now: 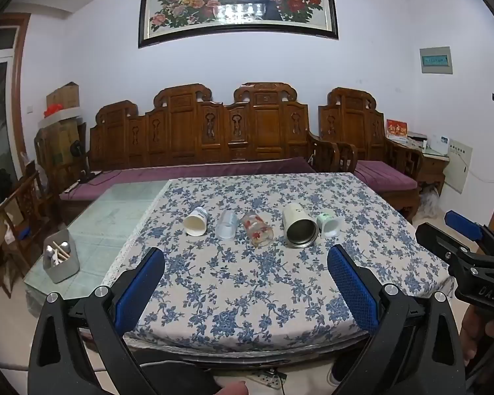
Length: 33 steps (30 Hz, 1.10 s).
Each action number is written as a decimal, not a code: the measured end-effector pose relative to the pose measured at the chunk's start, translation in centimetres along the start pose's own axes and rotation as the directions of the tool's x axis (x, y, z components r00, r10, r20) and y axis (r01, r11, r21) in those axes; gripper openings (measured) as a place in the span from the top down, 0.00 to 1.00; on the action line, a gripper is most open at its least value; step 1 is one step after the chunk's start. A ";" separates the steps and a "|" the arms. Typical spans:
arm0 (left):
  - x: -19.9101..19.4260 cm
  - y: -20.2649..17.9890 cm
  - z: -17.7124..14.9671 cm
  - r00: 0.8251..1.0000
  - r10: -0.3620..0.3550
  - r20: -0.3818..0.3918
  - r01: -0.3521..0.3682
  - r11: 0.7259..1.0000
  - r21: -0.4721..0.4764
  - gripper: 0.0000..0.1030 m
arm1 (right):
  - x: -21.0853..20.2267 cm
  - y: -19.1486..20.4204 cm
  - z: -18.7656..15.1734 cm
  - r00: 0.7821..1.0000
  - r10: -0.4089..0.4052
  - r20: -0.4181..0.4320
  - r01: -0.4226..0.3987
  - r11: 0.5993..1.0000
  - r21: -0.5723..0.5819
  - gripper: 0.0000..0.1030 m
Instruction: Flip cup upside down
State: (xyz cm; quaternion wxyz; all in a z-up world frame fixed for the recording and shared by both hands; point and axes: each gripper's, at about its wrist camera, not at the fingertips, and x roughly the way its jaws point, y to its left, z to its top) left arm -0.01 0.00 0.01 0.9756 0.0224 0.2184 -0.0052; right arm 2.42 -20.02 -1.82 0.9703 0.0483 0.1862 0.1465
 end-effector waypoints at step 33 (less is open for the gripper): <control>-1.1 -0.4 0.6 0.999 -0.019 0.030 0.019 1.000 0.000 0.08 | 0.2 -0.2 -0.2 1.000 -0.006 0.001 0.006 1.000 0.001 0.02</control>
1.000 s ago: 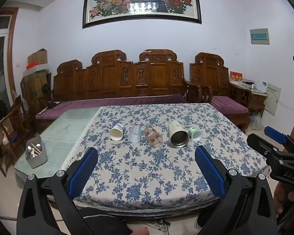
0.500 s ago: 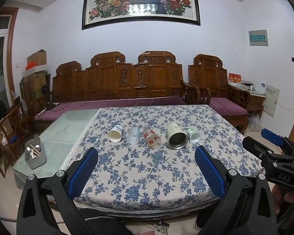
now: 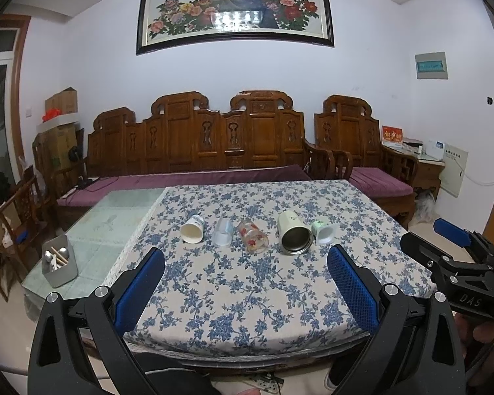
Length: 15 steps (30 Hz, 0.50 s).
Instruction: Flip cup upside down
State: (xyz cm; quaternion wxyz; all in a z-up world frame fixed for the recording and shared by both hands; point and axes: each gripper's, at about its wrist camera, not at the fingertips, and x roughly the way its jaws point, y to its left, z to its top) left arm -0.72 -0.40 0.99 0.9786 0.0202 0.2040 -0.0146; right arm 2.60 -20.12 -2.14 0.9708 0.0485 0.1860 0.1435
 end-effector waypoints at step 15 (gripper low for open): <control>0.0 0.0 0.0 1.000 0.001 0.001 -0.001 1.000 -0.001 0.08 | -0.1 0.1 0.0 1.000 0.000 0.003 0.000 1.000 -0.002 0.02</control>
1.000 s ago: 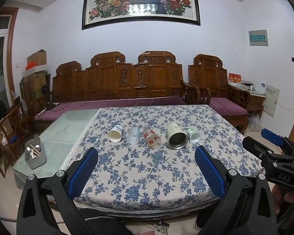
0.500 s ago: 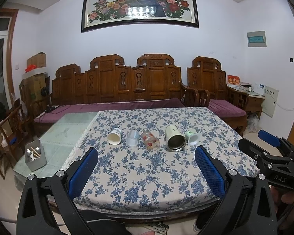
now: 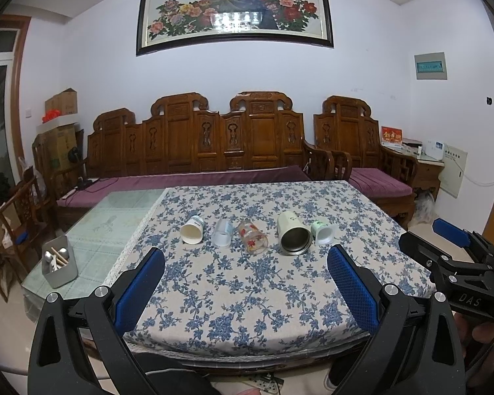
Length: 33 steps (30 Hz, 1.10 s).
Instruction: Flip cup upside down
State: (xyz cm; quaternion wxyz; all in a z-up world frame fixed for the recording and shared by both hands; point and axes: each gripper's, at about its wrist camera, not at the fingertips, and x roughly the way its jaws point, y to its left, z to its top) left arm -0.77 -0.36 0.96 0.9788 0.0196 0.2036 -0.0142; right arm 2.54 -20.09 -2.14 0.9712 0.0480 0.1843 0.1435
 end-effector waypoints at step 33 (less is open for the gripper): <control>-0.4 0.0 0.0 1.000 0.000 0.004 0.000 1.000 -0.002 0.08 | -0.6 0.3 0.4 1.000 0.000 0.004 0.000 1.000 0.002 0.02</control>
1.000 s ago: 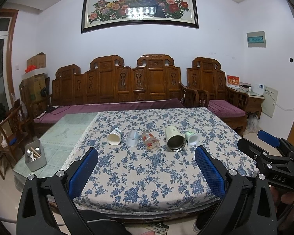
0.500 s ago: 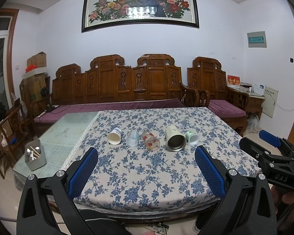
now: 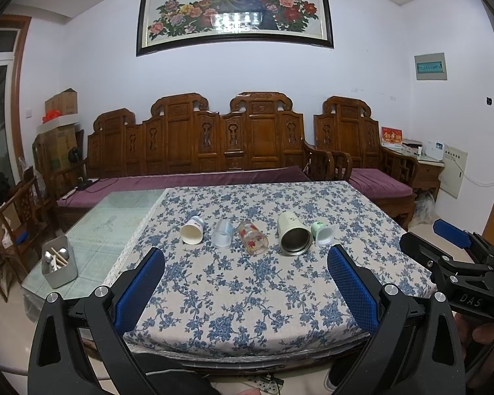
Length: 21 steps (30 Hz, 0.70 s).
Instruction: Flip cup upside down
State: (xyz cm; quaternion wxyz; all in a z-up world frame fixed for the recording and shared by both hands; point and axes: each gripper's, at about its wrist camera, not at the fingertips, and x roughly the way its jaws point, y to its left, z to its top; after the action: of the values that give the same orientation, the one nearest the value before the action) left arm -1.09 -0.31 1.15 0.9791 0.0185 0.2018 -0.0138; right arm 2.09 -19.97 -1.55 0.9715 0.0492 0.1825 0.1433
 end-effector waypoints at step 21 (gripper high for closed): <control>4.1 0.2 0.2 0.997 -0.009 -0.079 0.011 1.000 0.027 0.08 | 3.4 -1.3 -0.3 0.998 -0.001 -0.070 0.003 1.000 0.023 0.02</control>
State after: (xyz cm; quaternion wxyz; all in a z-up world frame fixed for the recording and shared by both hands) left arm 2.80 -0.15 -0.26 0.9701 0.0314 0.2400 -0.0208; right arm 5.31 -20.16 -3.22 0.9639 0.0553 0.2182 0.1419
